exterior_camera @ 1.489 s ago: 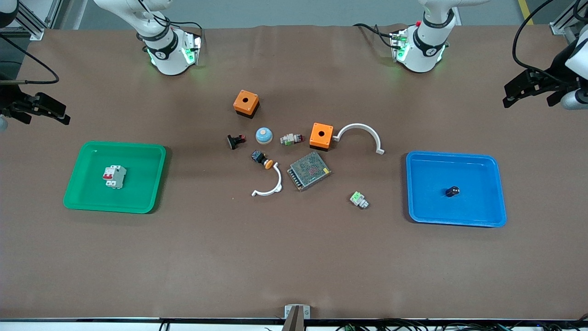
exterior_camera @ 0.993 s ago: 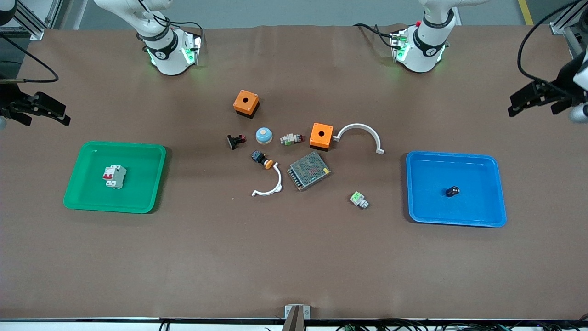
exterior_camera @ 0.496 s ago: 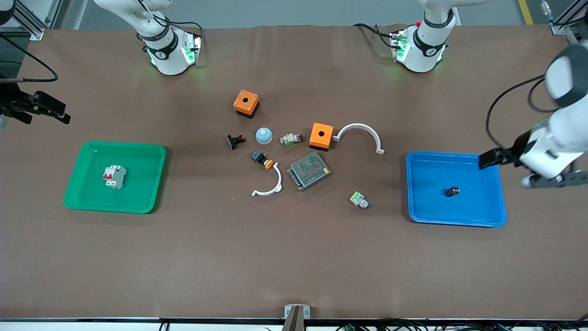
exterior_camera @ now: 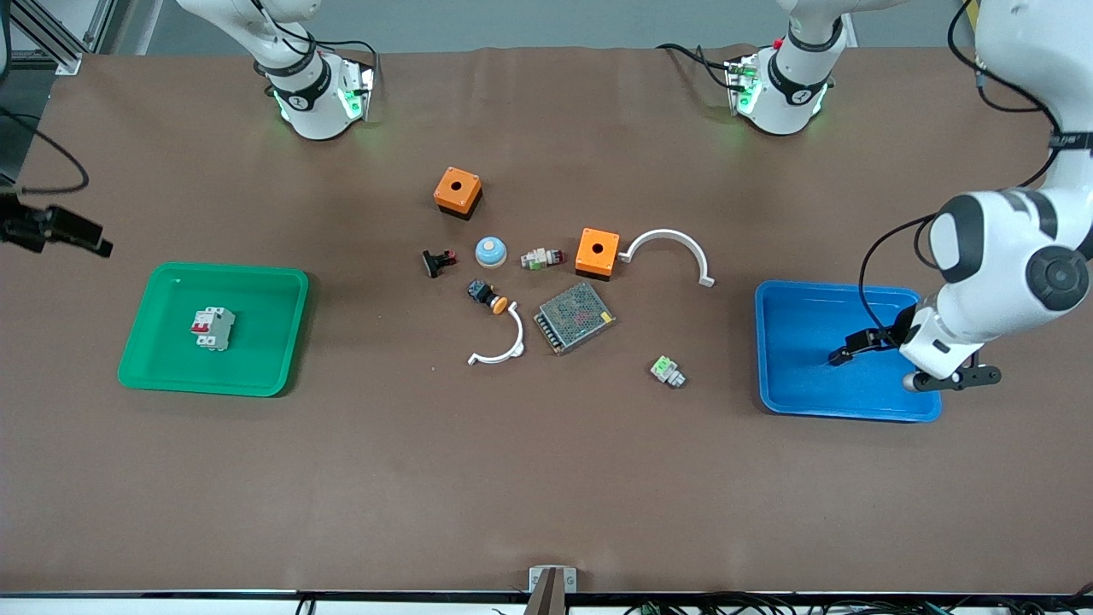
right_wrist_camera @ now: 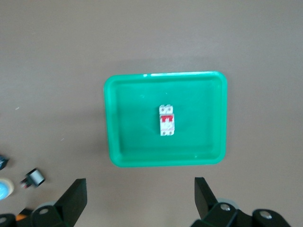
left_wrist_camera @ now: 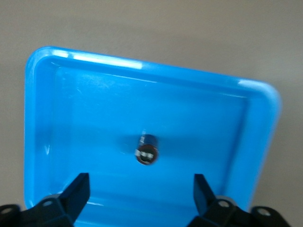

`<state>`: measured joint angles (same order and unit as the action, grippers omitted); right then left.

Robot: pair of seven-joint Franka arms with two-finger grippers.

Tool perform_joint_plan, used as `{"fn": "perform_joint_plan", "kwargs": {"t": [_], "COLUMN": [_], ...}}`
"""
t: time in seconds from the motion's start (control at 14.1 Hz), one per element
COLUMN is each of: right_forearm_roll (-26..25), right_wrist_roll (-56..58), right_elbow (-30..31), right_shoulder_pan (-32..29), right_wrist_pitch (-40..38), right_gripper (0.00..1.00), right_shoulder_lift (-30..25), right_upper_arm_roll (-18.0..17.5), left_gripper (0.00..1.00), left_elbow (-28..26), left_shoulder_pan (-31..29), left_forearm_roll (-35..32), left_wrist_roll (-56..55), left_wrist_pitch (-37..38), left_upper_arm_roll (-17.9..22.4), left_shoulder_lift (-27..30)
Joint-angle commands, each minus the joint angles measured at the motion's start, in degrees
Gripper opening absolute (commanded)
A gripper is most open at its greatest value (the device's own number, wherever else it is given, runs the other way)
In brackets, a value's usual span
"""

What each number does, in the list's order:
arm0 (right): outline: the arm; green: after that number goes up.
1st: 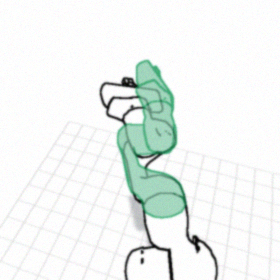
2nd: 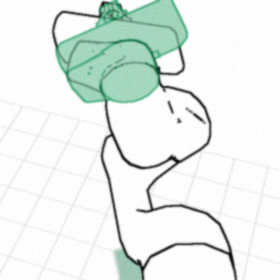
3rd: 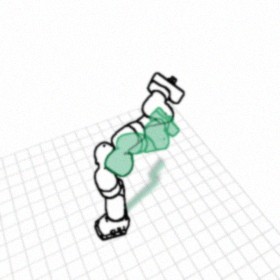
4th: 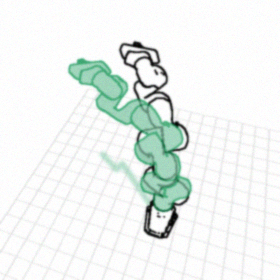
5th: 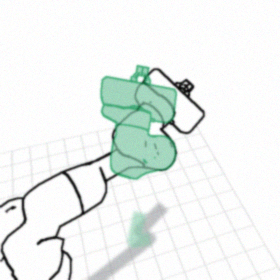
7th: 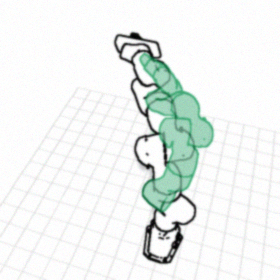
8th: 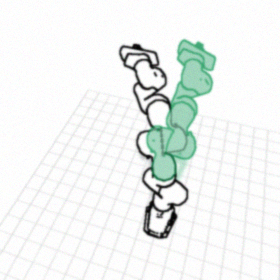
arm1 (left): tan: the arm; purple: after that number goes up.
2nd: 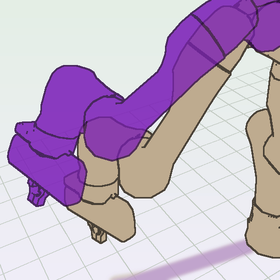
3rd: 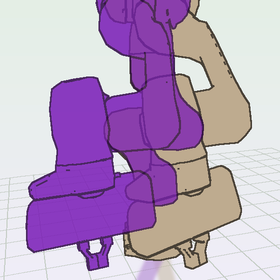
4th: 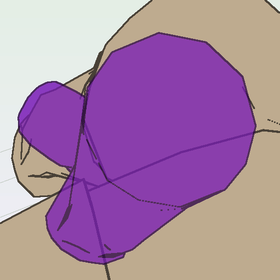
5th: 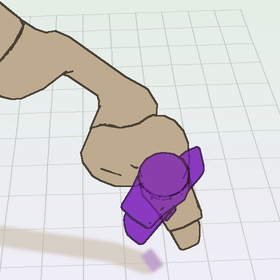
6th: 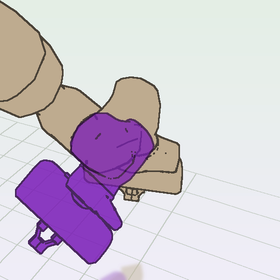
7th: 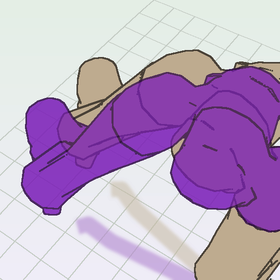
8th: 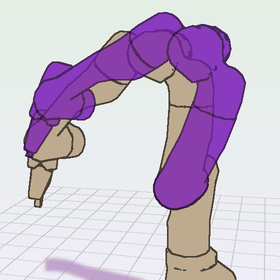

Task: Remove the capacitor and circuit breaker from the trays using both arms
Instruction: 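Reach the left gripper to the capacitor while the right gripper reaches the breaker, then grasp the capacitor with the left gripper while the right gripper grasps the breaker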

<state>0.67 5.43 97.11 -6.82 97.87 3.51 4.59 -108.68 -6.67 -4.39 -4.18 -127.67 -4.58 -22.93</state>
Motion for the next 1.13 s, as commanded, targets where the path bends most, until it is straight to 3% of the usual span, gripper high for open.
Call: {"fn": "perform_joint_plan", "kwargs": {"t": [0.0, 0.14, 0.57, 1.06], "right_forearm_roll": [0.12, 0.65, 1.44, 1.79], "right_wrist_roll": [4.22, 5.91, 5.91, 5.91], "right_elbow": [-2.72, -0.36, 18.09, 31.82], "right_shoulder_pan": [-3.89, -5.92, -6.19, -4.26], "right_wrist_pitch": [2.84, 6.86, 26.72, 50.82], "right_gripper": [1.0, 1.0, 1.0, 1.0], "right_shoulder_lift": [9.12, 11.15, 10.37, 13.0], "right_upper_arm_roll": [-0.72, -0.73, -0.9, -1.08], "left_gripper": [0.86, 0.85, 0.85, 0.7], "left_elbow": [0.49, 0.49, 1.37, 1.37], "left_shoulder_pan": [-1.15, -2.12, -2.12, -2.03], "left_forearm_roll": [-4.75, -4.67, 1.31, 1.31], "left_wrist_roll": [0.32, 0.05, -0.74, -0.74], "left_wrist_pitch": [-1.71, -2.32, -2.76, -5.4], "left_upper_arm_roll": [-0.25, -0.43, -0.51, -0.51], "left_shoulder_lift": [-2.9, -4.4, -7.57, -9.94]}}
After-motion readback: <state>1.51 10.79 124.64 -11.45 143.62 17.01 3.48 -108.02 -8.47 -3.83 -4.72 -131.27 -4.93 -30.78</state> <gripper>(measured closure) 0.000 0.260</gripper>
